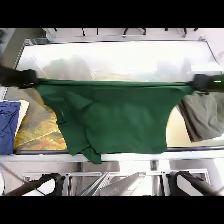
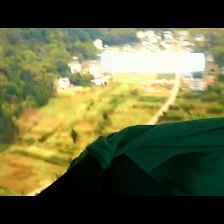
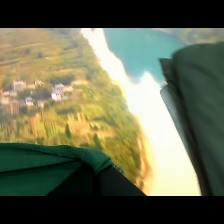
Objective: Fold the shirts.
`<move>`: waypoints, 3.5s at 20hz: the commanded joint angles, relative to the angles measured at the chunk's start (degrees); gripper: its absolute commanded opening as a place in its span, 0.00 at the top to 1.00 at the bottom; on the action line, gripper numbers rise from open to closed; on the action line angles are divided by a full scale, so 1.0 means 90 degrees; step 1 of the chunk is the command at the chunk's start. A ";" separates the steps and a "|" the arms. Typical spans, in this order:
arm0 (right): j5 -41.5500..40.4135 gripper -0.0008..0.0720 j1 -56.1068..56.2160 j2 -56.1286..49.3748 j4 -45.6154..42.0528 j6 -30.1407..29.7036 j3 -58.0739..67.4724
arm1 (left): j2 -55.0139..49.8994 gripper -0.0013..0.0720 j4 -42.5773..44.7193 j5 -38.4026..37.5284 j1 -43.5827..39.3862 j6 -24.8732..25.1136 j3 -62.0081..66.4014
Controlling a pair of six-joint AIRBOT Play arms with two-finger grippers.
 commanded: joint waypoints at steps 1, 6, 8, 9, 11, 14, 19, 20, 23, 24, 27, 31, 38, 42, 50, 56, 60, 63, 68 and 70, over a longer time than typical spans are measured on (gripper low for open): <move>-0.2317 0.96 0.0197 -0.1367 0.1892 -0.1205 -0.0590 | -0.1532 0.96 0.0801 0.1129 -0.0454 0.0126 0.0238; -0.3818 0.96 0.0425 -0.2050 0.3206 -0.2577 -0.0576 | -0.2764 0.96 0.0833 0.0486 -0.0396 0.0260 0.1501; -0.3849 0.96 0.0410 -0.2050 0.3206 -0.2572 -0.0576 | -0.2805 0.96 0.0831 0.0483 -0.0355 0.0272 0.1683; -0.3706 0.96 0.0410 -0.2050 0.3203 -0.2572 -0.0576 | -0.2786 0.96 0.0831 0.0476 -0.0352 0.0311 0.1678; -0.3288 0.96 0.0410 -0.2057 0.3201 -0.2569 -0.0576 | -0.2786 0.96 0.0806 0.0420 -0.0355 0.0442 0.1554; -0.2582 0.96 0.0391 -0.2186 0.3060 -0.2290 -0.0578 | -0.2788 0.96 0.0780 0.0454 -0.0355 0.0442 0.0884; -0.1462 0.96 0.0355 -0.2674 0.1836 -0.0891 -0.0578 | -0.2788 0.96 0.0772 0.0495 -0.0274 0.0440 -0.0204; -0.1280 0.96 0.0355 -0.2764 0.1814 -0.0889 -0.0578 | -0.2786 0.96 0.0777 0.0542 -0.0274 0.0440 -0.0345; -0.1088 0.96 0.0357 -0.2992 0.1812 -0.0619 -0.0597 | -0.2786 0.96 0.0775 0.0685 -0.0277 0.0440 -0.0641; -0.1086 0.96 0.0357 -0.3038 0.1783 -0.0505 -0.0614 | -0.2786 0.96 0.0775 0.0724 -0.0277 0.0440 -0.0729; -0.0957 0.96 0.0357 -0.3106 0.1753 -0.0323 -0.0614 | -0.2783 0.96 0.0770 0.0695 -0.0277 0.0437 -0.0831; -0.0350 0.02 0.0177 -0.2800 0.1984 -0.0330 -0.0517 | -0.2433 0.12 0.0775 0.0950 -0.0274 0.0325 -0.0831; 0.1729 0.03 -0.0532 -0.1503 0.1911 -0.0765 -0.0646 | -0.0680 0.04 0.0381 -0.0287 0.0367 0.0112 -0.2385; 0.1727 0.03 -0.0386 -0.1049 0.1921 -0.0831 -0.0923 | 0.0491 0.04 -0.1892 -0.0296 0.1855 0.0872 -0.5037; 0.1741 0.03 0.0177 -0.1010 0.2475 -0.0828 -0.0928 | 0.0665 0.04 -0.2412 0.0321 0.3126 0.1515 -0.7125; 0.1749 0.03 0.0228 -0.1010 0.2475 -0.0775 -0.0928 | 0.0668 0.04 -0.3249 0.1569 0.2368 0.1698 -0.7516; 0.1749 0.03 0.0228 -0.1010 0.2470 -0.0729 -0.0928 | 0.0670 0.73 -0.3223 0.1936 0.1948 0.1710 -0.7380; 0.1848 0.03 0.0219 -0.1010 0.2317 -0.0738 -0.0928 | 0.0821 0.96 -0.3215 0.1914 0.1919 0.1746 -0.7104; 0.1853 0.03 0.0211 -0.1010 0.1124 -0.0731 -0.1336 | 0.2040 0.96 -0.3167 0.1013 0.2120 0.1428 -0.6698; 0.1766 0.03 0.0121 -0.1010 0.1042 -0.0736 -0.1914 | 0.2611 0.96 -0.3162 0.0750 0.2205 0.1287 -0.6849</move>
